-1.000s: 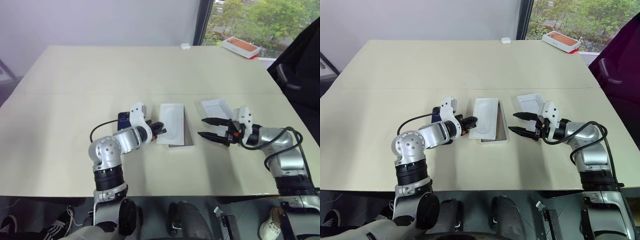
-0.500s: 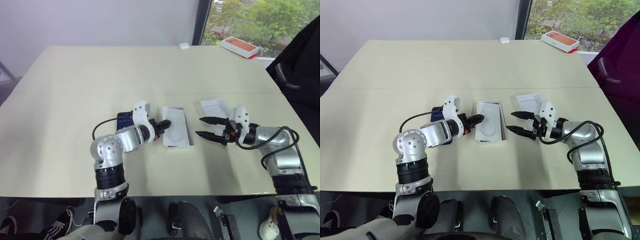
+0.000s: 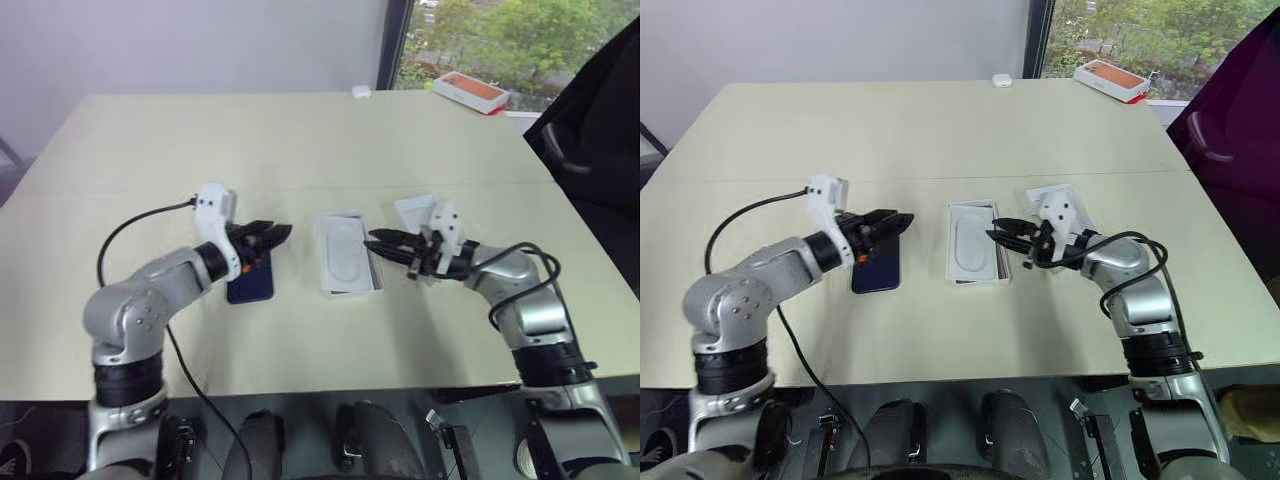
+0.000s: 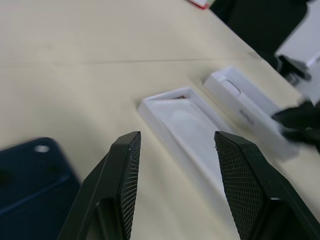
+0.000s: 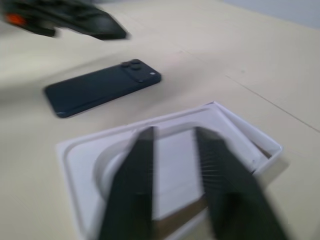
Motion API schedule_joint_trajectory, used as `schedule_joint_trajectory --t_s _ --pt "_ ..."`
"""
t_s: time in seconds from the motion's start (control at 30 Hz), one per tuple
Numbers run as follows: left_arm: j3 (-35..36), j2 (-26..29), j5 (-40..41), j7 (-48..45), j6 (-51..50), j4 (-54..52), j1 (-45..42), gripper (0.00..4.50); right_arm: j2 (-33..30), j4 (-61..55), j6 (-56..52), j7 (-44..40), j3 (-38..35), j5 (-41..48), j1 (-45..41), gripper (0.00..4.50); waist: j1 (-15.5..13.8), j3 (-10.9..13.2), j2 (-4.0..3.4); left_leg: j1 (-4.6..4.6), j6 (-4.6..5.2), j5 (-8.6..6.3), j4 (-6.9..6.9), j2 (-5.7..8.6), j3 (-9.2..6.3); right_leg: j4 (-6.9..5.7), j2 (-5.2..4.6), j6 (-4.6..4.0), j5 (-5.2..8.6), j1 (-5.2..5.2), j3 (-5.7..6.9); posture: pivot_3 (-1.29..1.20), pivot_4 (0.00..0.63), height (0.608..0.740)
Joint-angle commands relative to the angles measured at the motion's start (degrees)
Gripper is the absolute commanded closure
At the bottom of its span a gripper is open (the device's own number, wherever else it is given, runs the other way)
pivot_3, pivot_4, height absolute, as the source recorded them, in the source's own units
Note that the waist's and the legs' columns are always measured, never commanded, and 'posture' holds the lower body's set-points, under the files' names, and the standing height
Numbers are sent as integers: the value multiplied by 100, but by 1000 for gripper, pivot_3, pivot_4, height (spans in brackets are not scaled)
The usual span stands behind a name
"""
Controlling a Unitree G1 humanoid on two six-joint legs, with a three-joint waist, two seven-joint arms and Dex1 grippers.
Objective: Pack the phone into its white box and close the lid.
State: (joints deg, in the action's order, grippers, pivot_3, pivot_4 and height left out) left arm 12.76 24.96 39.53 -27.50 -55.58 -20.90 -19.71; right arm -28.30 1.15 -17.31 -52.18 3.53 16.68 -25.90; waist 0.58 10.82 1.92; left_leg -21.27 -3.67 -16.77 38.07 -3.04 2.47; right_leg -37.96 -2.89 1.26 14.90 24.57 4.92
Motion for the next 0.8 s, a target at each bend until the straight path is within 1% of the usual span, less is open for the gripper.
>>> schedule_joint_trajectory --t_s 0.03,0.13,0.27,0.37,0.43,0.6,0.8 --pt "75 363 -148 -1017 1124 -72 417 2024 105 -266 -100 406 223 -347 -98 4444 -14 1 -1 -1 14 -8 0 0 0 1 -1 0 0 0 0 0 150 740" --pt "174 561 -145 -1445 1609 -8 744 2024 100 -346 -117 482 544 -646 -112 4444 -28 2 -2 -7 22 -12 1 3 0 3 -4 0 0 4 1 0 150 740" --pt "88 689 -337 -1531 2008 49 937 2024 5 -318 7 445 926 -1046 -128 4444 -20 2 -2 -10 33 -18 1 4 -1 7 -4 0 0 5 1 0 150 740" --pt "-22 687 -546 -1479 2259 144 1007 2024 -46 -215 73 364 1138 -1255 -204 4444 -4 2 -2 -9 37 -20 1 4 -1 6 -3 0 0 5 1 0 150 740" --pt "-77 653 -565 -1468 2352 130 1012 2024 -245 43 588 372 1457 -1815 -320 4444 4 2 -2 -9 37 -20 1 3 -1 6 -2 0 0 6 1 0 150 740" --pt "-129 558 -638 -1325 2488 154 940 2024 -250 597 1146 413 1582 -2196 -609 4444 4 2 -2 -8 38 -20 1 1 -2 5 2 0 0 6 1 0 150 740" --pt "-197 518 -637 -1228 2490 114 895 2024 -206 1037 1535 392 1603 -2347 -694 4444 4 1 -2 -8 38 -21 1 0 0 5 0 1 0 6 1 0 150 740"
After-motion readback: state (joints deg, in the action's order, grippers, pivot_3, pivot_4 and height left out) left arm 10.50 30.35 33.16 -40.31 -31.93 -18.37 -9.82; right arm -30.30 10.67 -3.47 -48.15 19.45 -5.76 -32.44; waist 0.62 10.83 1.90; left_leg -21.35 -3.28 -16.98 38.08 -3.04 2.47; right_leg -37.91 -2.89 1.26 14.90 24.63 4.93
